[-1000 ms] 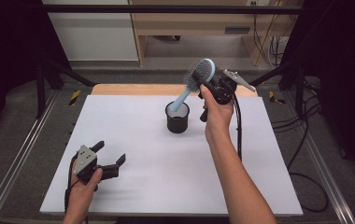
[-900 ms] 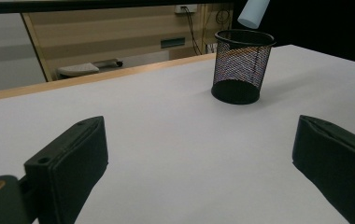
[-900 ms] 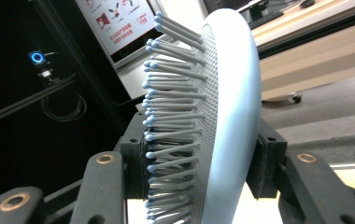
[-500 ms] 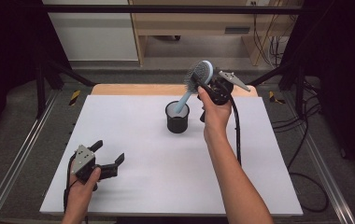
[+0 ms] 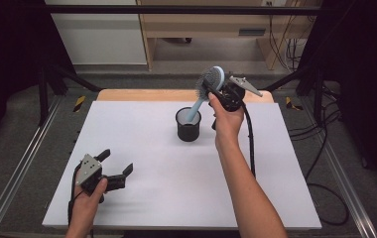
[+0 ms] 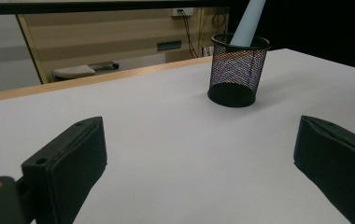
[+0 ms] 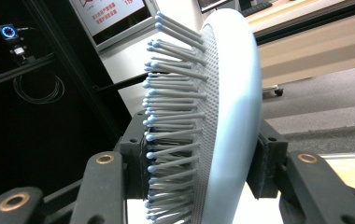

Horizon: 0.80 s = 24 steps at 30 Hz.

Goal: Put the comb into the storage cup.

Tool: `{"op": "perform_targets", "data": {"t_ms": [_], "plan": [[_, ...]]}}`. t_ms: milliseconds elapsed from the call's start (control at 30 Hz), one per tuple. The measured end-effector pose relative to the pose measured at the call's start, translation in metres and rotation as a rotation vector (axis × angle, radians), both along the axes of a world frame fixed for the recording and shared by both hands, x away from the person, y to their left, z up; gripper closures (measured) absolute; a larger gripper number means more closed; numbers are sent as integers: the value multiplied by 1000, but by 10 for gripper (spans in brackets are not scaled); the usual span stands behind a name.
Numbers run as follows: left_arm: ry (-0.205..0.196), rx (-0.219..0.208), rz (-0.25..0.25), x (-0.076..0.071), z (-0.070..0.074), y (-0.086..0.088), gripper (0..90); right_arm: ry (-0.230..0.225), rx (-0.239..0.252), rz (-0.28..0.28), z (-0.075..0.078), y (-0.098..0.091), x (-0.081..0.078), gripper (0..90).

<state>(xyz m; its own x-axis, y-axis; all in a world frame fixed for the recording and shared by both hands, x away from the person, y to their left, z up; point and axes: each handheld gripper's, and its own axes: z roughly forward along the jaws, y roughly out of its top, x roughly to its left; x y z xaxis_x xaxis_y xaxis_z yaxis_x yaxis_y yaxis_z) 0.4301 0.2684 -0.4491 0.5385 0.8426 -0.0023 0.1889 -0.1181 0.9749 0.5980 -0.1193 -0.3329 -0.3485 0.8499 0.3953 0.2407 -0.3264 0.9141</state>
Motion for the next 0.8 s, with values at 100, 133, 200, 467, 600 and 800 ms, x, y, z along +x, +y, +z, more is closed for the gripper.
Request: {"op": "perform_targets", "data": {"t_ms": [100, 133, 200, 467, 600, 800], "plan": [[-4, -11, 1, 0, 0, 0, 29, -3, -20, 3, -1, 0, 0, 508], [-3, -11, 1, 0, 0, 0, 30, -2, -24, 3, -1, 0, 0, 507], [-1, -9, 1, 0, 0, 0, 30, -2, -26, 3, -1, 0, 0, 508], [-4, -11, -13, 0, 0, -1, 29, 0, -39, 8, -2, 0, 0, 507], [-4, -11, -14, -1, 0, -2, 29, 2, -44, 4, -3, 1, 0, 507], [-3, -15, -24, -1, 0, -3, 30, 10, -49, 5, -4, 3, 1, 507]]}}
